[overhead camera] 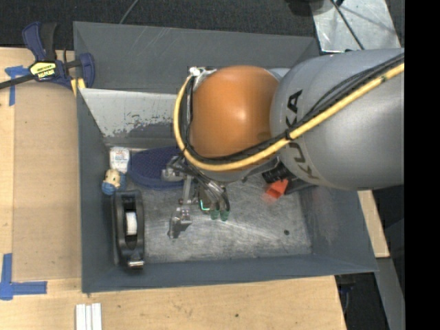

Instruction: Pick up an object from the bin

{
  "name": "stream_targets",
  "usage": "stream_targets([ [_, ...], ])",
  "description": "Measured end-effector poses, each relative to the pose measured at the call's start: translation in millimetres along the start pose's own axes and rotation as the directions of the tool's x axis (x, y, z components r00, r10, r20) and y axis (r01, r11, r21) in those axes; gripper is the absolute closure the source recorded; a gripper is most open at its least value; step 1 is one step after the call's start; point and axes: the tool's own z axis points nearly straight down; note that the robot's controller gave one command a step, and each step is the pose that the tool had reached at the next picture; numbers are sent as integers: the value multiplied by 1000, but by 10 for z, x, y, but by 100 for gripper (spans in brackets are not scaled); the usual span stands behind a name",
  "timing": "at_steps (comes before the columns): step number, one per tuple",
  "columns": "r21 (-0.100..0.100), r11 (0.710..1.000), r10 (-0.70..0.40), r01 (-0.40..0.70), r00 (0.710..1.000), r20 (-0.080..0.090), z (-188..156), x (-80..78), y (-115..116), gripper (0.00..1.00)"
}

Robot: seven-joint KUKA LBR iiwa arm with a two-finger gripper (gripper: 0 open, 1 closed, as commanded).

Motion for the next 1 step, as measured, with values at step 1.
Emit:
stream_targets([
  [1, -2, 995, 97, -97, 995, 9, 162, -607, -132, 0],
])
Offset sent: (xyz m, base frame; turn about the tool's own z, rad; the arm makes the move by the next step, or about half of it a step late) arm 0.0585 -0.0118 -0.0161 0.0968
